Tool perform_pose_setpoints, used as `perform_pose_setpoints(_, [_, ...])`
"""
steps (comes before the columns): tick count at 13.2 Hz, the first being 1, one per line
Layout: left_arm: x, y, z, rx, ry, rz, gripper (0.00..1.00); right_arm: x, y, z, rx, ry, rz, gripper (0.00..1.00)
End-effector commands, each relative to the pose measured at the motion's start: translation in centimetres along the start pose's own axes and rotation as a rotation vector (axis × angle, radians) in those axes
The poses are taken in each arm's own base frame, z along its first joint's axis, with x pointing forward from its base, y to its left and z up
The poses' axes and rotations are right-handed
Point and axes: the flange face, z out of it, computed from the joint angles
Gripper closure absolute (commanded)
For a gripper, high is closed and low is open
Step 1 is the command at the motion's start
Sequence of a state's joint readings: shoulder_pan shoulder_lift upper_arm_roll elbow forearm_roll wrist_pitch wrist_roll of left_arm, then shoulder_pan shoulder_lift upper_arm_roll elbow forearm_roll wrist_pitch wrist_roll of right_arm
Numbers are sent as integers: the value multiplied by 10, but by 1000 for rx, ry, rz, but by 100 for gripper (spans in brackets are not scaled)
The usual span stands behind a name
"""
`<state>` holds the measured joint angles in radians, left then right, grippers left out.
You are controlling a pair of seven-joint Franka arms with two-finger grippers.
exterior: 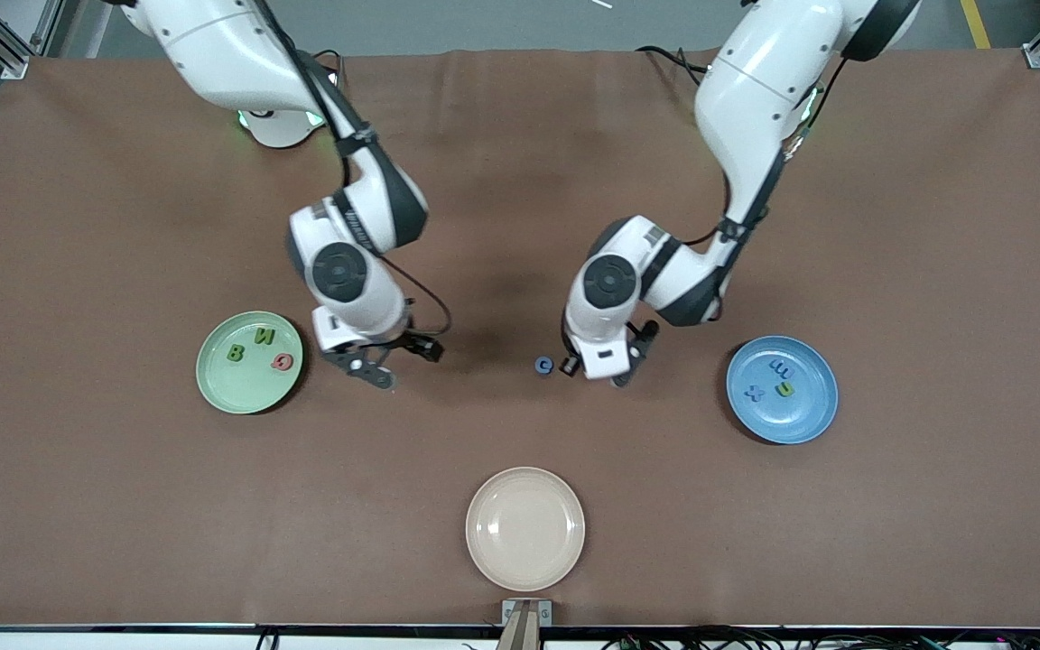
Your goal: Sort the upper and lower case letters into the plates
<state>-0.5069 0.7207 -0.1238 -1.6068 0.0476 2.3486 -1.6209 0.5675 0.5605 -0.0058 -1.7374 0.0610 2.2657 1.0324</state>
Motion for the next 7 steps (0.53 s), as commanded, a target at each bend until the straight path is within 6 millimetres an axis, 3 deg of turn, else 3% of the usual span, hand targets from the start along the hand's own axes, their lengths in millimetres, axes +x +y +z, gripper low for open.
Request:
perform_pose_setpoints(1, [79,-3,-62,-35,27,70,100,-22,-55,26,16,6,119,0])
perform_pose_setpoints(4, [147,-19,-86,16,29,184,100,-62,-94,49,26,14,176,0])
perform_pose_setpoints(7, [223,-48,-78,75,3,248,99,-79,-131,53,73,23,246,0])
